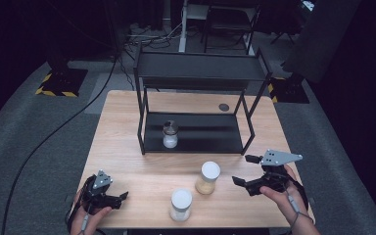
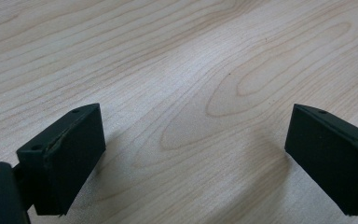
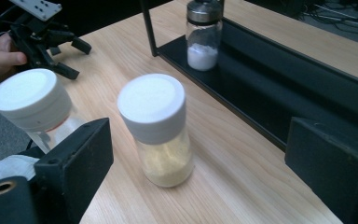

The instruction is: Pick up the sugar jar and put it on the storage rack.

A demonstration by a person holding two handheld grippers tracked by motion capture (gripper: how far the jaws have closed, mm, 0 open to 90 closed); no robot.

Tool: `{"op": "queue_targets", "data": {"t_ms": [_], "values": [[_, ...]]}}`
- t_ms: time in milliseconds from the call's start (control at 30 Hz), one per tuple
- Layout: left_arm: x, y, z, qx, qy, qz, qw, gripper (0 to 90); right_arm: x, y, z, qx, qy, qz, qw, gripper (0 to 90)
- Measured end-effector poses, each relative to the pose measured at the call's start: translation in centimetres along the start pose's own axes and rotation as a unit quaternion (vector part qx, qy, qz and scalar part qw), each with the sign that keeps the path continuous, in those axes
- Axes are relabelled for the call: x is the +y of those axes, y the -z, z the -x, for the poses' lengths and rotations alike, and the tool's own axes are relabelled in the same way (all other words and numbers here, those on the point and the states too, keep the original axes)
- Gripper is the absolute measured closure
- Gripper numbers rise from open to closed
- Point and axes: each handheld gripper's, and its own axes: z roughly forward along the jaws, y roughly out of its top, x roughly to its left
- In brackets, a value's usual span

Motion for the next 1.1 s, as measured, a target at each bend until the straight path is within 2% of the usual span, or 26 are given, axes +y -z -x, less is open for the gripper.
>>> {"op": "queue_targets", "data": {"t_ms": [133, 667, 933, 1100], "values": [[0.2, -0.1, 0.5, 0.011, -0.011, -0.006, 0.9999, 4.3, 0.6, -0.5, -0.5, 0.008, 0.009, 0.002, 0.9999, 7.8], [0.3, -0.2, 0.5, 0.012, -0.011, -0.007, 0.9998, 4.1, 2.5, -2.2, -2.2, 0.041, 0.037, 0.011, 0.9984, 7.8], [0.4, -0.3, 0.4, 0.010, -0.012, -0.008, 0.9998, 3.2, 3.6, -3.3, -3.0, 0.056, 0.049, 0.009, 0.9972, 7.8], [0.6, -0.4, 0.2, 0.001, -0.023, -0.012, 0.9997, 0.2, 4.1, -4.1, -3.5, 0.064, 0.053, 0.008, 0.9965, 7.8]]}}
